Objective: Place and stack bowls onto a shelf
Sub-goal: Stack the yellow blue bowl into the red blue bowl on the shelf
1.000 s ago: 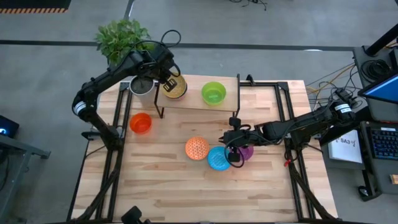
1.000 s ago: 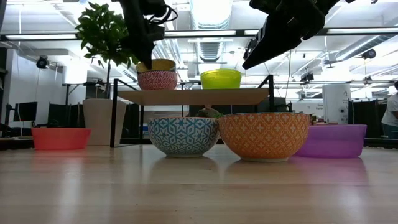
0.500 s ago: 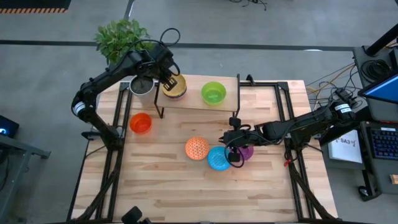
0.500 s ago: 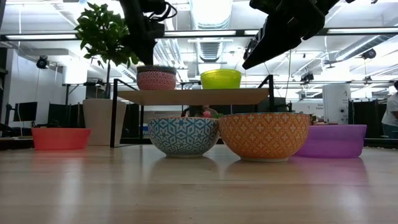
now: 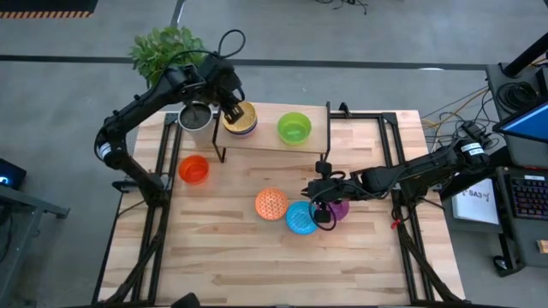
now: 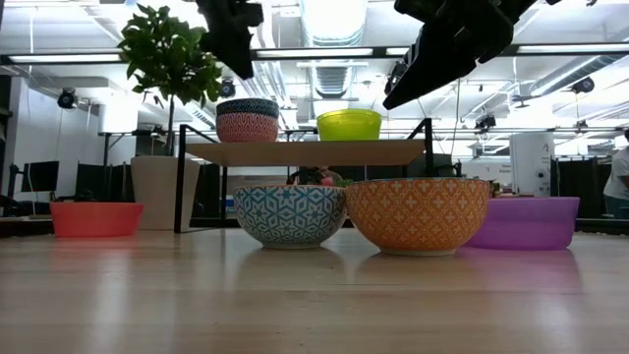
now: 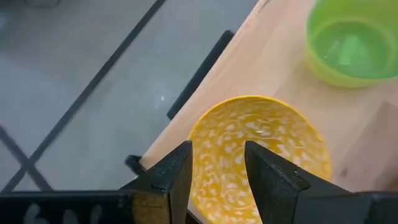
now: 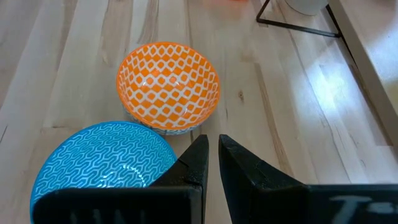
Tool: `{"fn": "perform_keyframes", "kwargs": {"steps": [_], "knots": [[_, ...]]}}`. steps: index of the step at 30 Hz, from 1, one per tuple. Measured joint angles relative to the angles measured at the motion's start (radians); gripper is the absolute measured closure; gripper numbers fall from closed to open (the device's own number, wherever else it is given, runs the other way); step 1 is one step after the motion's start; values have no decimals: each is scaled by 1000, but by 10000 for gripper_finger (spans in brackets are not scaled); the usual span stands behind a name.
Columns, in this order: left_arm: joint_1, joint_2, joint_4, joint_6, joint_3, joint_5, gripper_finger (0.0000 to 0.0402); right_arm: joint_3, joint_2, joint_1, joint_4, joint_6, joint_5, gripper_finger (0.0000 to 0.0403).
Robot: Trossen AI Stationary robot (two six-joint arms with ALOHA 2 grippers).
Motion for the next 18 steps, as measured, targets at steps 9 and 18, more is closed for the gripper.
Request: {"fn": "perform_keyframes", "kwargs": {"steps": [9,18], "knots": [[-48,-62,125,94,-93,-6,310,0,0,0,1,0,0,376],[-47,-132,369,99,-291,-10,397,0,0,0,1,-1,0,376]]}}
